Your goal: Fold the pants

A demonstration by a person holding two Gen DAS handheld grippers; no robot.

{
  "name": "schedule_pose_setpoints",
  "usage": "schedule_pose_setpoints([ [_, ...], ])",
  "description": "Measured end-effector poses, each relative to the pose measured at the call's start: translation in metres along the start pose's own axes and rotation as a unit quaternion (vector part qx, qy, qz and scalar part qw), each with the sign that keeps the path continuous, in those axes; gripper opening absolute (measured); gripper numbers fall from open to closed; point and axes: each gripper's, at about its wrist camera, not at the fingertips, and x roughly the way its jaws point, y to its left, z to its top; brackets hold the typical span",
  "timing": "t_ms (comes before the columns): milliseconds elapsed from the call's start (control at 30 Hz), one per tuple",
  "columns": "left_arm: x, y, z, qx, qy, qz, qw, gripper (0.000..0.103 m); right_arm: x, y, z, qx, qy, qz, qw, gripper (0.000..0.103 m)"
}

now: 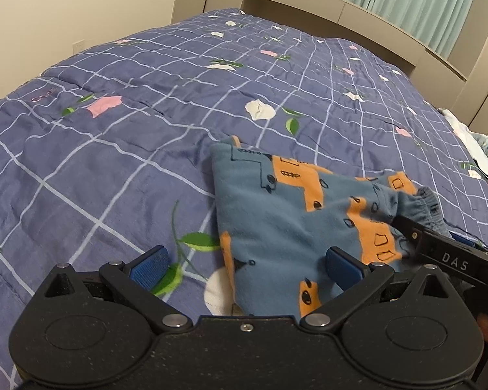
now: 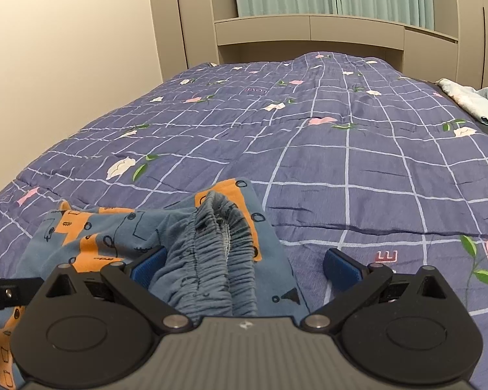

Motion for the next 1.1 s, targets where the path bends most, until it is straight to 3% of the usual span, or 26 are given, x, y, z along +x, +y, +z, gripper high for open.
schedule_pose_setpoints([
  [600,0.0,0.0,-0.001,-0.004,0.003,-0.003,1.0,0.102,0.0,-0.002,0.0,0.004,0.0,0.003,1.0,0.103],
  [867,-0.004,0.009,0.003,-0.032,0.009,-0.045,0.9984,0.101,-0.001,-0.004,0.005,0.006,0.014,0.017,1.0,0.103],
  [1100,-0.004,0.012,0.006,-0.04,0.011,-0.055,0.9976,0.097,-0.003,-0.003,0.008,-0.009,0.018,0.023,1.0,0.103],
])
